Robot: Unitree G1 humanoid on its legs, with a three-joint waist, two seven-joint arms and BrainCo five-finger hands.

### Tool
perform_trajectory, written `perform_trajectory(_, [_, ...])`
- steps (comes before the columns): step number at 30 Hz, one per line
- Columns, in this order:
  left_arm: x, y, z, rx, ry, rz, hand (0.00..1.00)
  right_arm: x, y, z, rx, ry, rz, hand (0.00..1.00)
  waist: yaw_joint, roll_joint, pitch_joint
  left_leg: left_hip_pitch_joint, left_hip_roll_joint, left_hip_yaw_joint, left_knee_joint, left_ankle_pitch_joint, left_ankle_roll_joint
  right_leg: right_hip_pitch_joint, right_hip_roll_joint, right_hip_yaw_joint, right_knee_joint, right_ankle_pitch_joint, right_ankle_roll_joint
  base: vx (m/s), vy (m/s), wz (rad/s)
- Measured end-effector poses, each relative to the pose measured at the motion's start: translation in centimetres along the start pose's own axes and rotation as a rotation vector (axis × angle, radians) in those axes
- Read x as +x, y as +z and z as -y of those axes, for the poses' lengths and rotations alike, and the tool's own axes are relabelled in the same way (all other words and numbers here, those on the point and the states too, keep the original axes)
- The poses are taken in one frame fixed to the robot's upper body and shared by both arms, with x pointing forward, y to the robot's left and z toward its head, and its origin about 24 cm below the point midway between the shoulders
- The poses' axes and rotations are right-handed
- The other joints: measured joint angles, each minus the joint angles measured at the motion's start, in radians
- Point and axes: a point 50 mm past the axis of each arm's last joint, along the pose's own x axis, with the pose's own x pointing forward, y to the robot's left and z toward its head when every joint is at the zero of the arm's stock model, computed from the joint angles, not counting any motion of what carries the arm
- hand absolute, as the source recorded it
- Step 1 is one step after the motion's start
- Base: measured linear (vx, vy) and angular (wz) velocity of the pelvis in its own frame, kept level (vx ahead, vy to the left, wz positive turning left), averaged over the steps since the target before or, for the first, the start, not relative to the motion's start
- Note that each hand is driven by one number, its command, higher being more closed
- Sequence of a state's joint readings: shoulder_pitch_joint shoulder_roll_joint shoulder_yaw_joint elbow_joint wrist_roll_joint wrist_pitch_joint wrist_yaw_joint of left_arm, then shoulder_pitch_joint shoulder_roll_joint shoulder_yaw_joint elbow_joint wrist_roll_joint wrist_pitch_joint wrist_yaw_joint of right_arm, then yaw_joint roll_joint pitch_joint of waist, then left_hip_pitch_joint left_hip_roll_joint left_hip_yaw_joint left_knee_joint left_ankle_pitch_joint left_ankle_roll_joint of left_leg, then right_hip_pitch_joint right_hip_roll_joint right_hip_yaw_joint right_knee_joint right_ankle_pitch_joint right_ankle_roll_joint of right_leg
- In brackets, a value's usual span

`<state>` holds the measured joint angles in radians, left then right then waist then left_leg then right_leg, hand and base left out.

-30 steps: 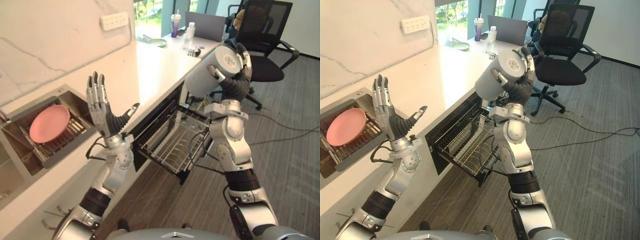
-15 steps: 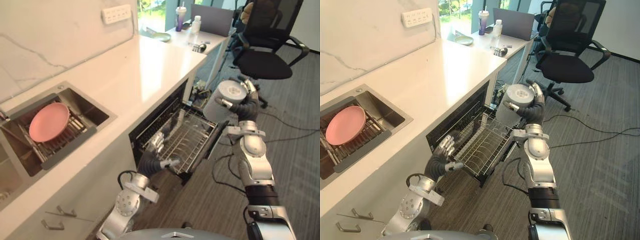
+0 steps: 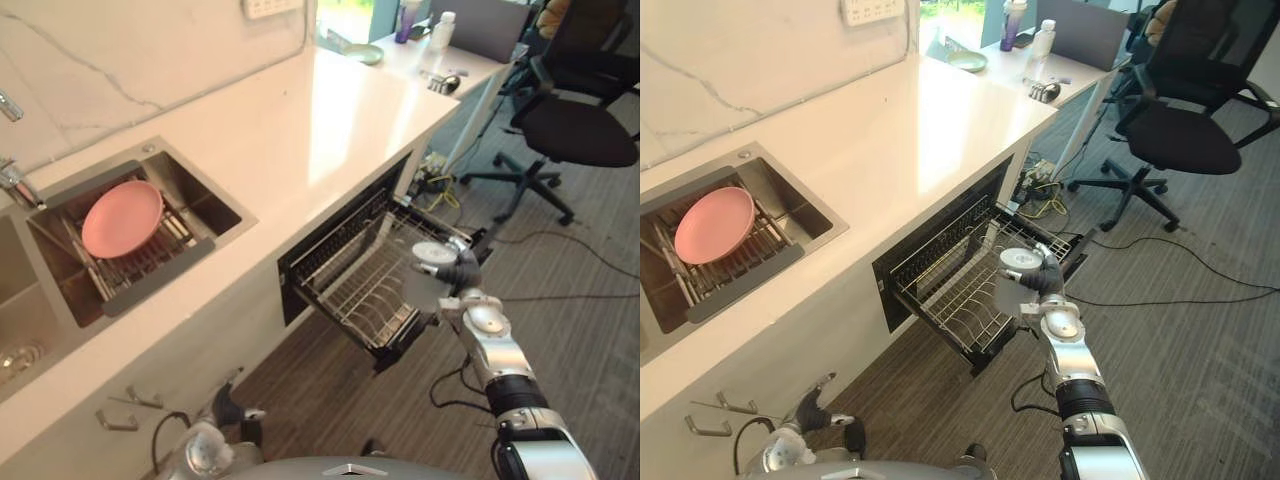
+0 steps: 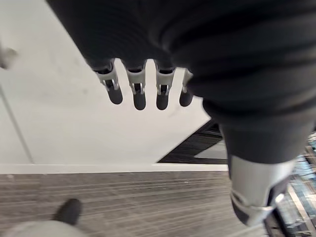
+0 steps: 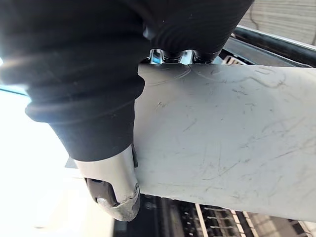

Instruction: Walk over to the sink, pick up the cup, carry it to the dishwasher, place the cup inside the dishwasher, then close the dishwasher door

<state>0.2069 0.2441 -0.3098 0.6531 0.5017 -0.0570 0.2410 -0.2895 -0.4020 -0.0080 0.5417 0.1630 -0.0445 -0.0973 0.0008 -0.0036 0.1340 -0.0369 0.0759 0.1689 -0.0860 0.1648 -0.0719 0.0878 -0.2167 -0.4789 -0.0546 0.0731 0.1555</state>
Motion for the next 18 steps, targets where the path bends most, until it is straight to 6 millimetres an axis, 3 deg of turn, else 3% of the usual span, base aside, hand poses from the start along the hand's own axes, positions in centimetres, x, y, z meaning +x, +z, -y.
perform_trajectory(2, [-0.1, -1.5, -0.4, 0.024, 0.034, -0.074, 0.00, 0.6, 0.3, 0.1, -0.041, -0.012, -0.002, 1.00, 0.004, 0.009, 0.021, -0.027, -0.008, -0.005, 0.001, 0.004, 0.006, -0.023, -0.006, -0.004, 0.000, 0.004, -0.003, -0.04, 0.064, 0.10])
perform_trajectory(7, [-0.5, -4.2, -1.2, 0.052, 0.133, -0.243, 0.00, 3.5, 6.2, 2.6, -0.137, -0.081, 0.151, 1.00, 0.032, 0.028, 0.152, -0.117, -0.025, -0.023, 0.007, 0.040, 0.031, -0.093, -0.014, -0.011, -0.019, 0.058, 0.003, -0.05, 0.051, 0.10])
perform_trajectory(11, [-1.2, -6.0, -0.5, 0.024, 0.128, -0.360, 0.00, 4.1, 8.5, 3.6, -0.144, -0.107, 0.217, 1.00, 0.060, 0.033, 0.220, -0.137, -0.035, -0.035, 0.007, 0.046, 0.038, -0.105, -0.022, -0.027, -0.020, 0.064, 0.002, -0.03, 0.013, 0.13])
perform_trajectory(14, [-1.2, -5.8, -0.1, -0.037, 0.153, -0.376, 0.00, 4.8, 10.6, 4.8, -0.111, -0.167, 0.260, 1.00, 0.064, 0.065, 0.283, -0.182, -0.048, -0.082, 0.007, 0.066, 0.043, -0.128, -0.028, -0.058, -0.008, 0.061, -0.004, -0.05, 0.008, 0.31])
perform_trajectory(18, [-1.2, -5.3, 0.6, -0.093, 0.143, -0.381, 0.00, 5.1, 10.6, 5.6, -0.103, -0.202, 0.240, 1.00, 0.091, 0.094, 0.316, -0.205, -0.053, -0.093, 0.006, 0.073, 0.046, -0.161, -0.044, -0.060, 0.047, 0.040, -0.003, -0.04, -0.002, 0.15])
